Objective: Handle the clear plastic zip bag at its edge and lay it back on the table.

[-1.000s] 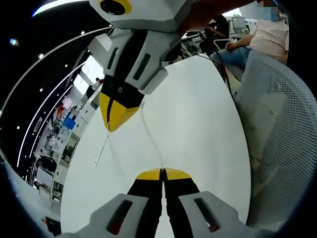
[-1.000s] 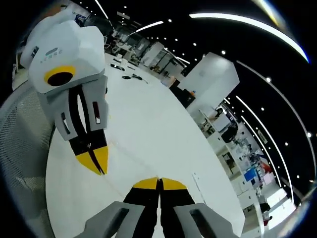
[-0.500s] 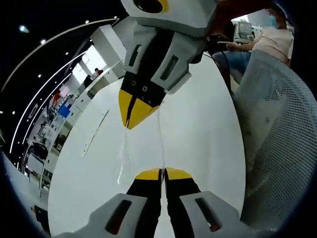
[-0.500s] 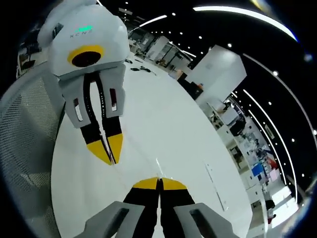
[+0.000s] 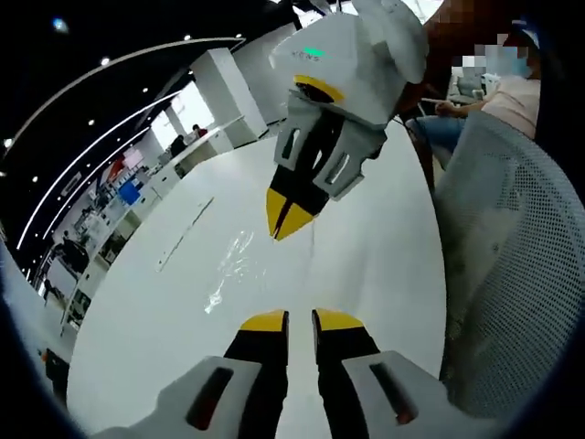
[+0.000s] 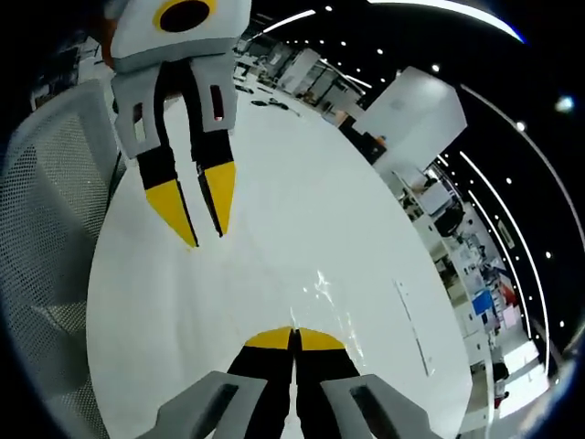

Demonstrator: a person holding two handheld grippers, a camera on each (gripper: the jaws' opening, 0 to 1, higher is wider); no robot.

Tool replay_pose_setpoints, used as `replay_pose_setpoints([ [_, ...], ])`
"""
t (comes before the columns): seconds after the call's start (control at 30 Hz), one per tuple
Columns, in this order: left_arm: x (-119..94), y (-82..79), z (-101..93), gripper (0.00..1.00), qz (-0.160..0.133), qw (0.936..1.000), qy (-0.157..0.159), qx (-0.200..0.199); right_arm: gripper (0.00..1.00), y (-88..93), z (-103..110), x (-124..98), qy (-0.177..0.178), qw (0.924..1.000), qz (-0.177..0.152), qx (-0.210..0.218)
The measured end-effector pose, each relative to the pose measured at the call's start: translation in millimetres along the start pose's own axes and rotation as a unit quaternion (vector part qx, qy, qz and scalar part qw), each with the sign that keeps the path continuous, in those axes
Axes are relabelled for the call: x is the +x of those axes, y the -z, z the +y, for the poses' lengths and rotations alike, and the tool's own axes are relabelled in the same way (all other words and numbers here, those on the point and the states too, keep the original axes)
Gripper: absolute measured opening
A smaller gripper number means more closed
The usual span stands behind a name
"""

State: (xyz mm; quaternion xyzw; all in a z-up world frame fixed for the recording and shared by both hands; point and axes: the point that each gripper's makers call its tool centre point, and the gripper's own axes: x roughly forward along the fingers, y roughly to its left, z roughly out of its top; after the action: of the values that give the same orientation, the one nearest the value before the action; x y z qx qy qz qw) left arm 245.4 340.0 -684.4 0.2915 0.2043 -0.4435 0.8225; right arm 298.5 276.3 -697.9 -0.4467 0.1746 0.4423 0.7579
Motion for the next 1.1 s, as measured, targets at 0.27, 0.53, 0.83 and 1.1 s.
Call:
replay_pose_setpoints([
  [0.27,-17,17.9,10.4,0.2,-0.002,0.9989,-0.03,-0.037,0.0,3.3,-5,8,0.008,0.9997,0.003,-0.021],
  [0.53,-26,17.8,10.5,0.3,-0.015,0.9957,-0.048,-0.077,0.0,8.2,-13,16,0.013,0.9995,0.01,-0.028],
  [0.83,-36,24.5,6.9,0.27,-0.012,0.9944,-0.058,-0.088,0.0,25.3,-11,29,-0.002,0.9915,0.046,-0.122],
  [1.1,-43,25.4,7.6,0.25,-0.013,0.9934,-0.069,-0.091,0.0,37.0,-17,38,-0.011,0.9879,0.064,-0.14],
])
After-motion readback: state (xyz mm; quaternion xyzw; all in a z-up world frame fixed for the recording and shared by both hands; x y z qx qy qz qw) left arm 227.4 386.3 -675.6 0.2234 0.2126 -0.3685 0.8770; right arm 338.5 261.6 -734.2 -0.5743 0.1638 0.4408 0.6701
